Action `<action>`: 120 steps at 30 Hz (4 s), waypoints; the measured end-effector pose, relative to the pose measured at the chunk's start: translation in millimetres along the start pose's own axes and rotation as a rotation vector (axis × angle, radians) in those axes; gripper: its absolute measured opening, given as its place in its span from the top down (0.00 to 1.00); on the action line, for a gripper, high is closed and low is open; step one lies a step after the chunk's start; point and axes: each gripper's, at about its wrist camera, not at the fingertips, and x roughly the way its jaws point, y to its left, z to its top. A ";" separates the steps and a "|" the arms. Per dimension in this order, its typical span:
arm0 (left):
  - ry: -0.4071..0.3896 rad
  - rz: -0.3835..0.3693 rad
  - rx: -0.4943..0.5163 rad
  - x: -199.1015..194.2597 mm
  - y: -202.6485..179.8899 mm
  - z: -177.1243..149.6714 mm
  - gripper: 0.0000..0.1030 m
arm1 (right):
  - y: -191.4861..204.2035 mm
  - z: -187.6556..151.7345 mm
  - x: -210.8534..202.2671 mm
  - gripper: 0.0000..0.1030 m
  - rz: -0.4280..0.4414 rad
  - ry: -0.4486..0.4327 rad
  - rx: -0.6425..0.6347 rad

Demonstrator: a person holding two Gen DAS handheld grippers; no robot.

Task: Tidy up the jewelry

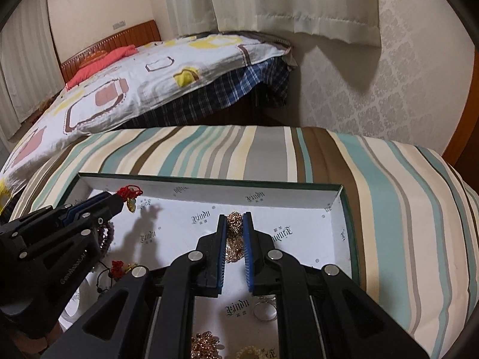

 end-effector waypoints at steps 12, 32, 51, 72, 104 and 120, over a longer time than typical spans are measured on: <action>0.013 0.011 -0.015 0.3 2.2 -1.1 0.41 | -1.4 0.5 -2.4 0.45 -0.020 -0.009 0.008; -0.063 0.064 -0.041 -30.2 12.2 -10.2 0.16 | -4.1 -15.2 -31.3 0.26 -0.106 -0.072 -0.003; -0.208 0.106 -0.033 -198.0 29.6 -97.1 0.07 | 21.0 -93.1 -178.0 0.22 -0.095 -0.227 0.027; -0.381 0.129 -0.088 -357.8 50.9 -151.4 0.04 | 44.5 -133.8 -306.1 0.19 -0.121 -0.379 -0.020; -0.437 0.102 -0.109 -407.6 55.2 -170.1 0.04 | 57.9 -149.7 -353.6 0.19 -0.119 -0.469 -0.035; -0.434 0.100 -0.107 -410.0 51.7 -170.2 0.04 | 57.7 -149.7 -353.0 0.19 -0.119 -0.466 -0.037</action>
